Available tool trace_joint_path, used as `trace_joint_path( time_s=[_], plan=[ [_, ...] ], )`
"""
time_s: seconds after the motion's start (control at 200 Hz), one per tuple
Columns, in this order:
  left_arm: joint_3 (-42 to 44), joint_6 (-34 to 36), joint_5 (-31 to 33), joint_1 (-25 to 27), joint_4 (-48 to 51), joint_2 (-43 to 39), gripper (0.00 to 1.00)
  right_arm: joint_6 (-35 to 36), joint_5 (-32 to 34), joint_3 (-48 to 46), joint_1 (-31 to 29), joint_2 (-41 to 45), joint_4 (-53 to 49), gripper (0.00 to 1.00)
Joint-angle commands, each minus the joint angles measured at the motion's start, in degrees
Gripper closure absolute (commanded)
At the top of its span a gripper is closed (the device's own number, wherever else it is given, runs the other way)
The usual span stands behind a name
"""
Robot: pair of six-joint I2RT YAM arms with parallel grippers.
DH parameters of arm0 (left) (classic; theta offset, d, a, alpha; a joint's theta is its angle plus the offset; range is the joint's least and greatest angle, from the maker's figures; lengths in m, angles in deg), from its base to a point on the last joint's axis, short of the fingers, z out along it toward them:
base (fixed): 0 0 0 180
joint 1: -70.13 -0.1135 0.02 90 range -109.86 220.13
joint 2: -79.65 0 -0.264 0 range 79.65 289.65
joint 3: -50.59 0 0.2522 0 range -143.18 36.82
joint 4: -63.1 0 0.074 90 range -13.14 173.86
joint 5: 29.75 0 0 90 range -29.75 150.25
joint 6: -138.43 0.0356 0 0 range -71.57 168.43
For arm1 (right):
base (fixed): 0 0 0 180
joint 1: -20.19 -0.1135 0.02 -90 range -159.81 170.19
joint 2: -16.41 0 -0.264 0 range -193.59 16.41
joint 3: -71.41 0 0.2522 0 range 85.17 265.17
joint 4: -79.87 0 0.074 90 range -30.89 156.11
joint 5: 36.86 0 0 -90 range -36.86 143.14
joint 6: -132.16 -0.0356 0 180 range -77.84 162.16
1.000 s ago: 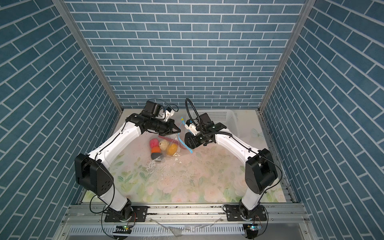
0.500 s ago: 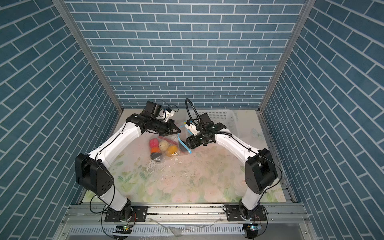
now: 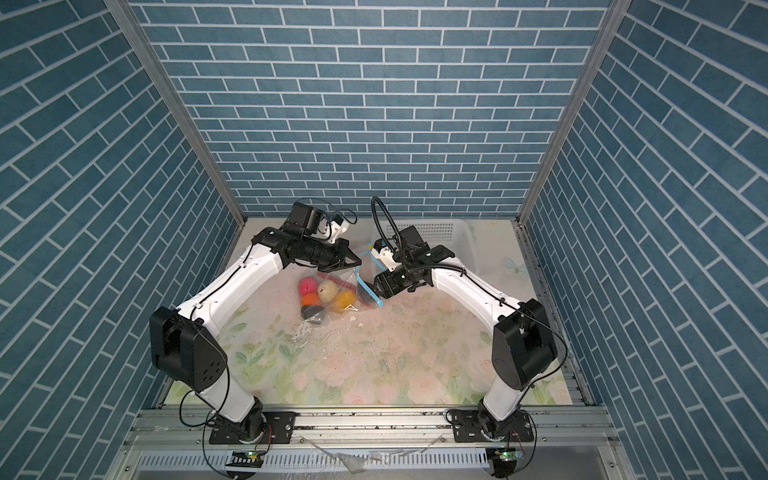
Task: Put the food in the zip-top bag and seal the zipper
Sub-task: 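Lower the avocado into the bag and open the right gripper, then raise the right gripper and move it back toward the basket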
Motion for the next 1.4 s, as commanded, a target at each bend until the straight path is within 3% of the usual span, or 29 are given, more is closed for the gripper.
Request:
trace_joint_path(
  time_s=[0.0, 0.16, 0.545, 0.845, 1.395],
  plan=[
    [-0.2, 0.9, 0.1, -0.8, 1.1, -1.4, 1.00, 2.7, 1.2, 1.8, 0.6, 5.0, -3.0, 0.32],
    [0.4, 0.9, 0.3, -1.4, 1.0, -2.0, 1.00, 3.6, -5.7, 2.6, 5.7, 7.4, -4.5, 0.34],
    [0.2, 0.4, -1.0, -1.4, 0.1, -1.6, 1.00, 12.0, -4.2, 17.2, 14.9, -4.6, -16.4, 0.39],
    [-1.3, 1.7, -0.7, -1.5, 2.1, -0.5, 1.00, 16.3, -4.1, 30.2, 16.7, -19.5, -22.9, 0.48],
    [-1.9, 2.4, -0.4, -1.7, 3.2, 1.5, 1.00, 25.1, -3.4, 30.8, 17.9, -30.1, -22.3, 0.50]
  ],
)
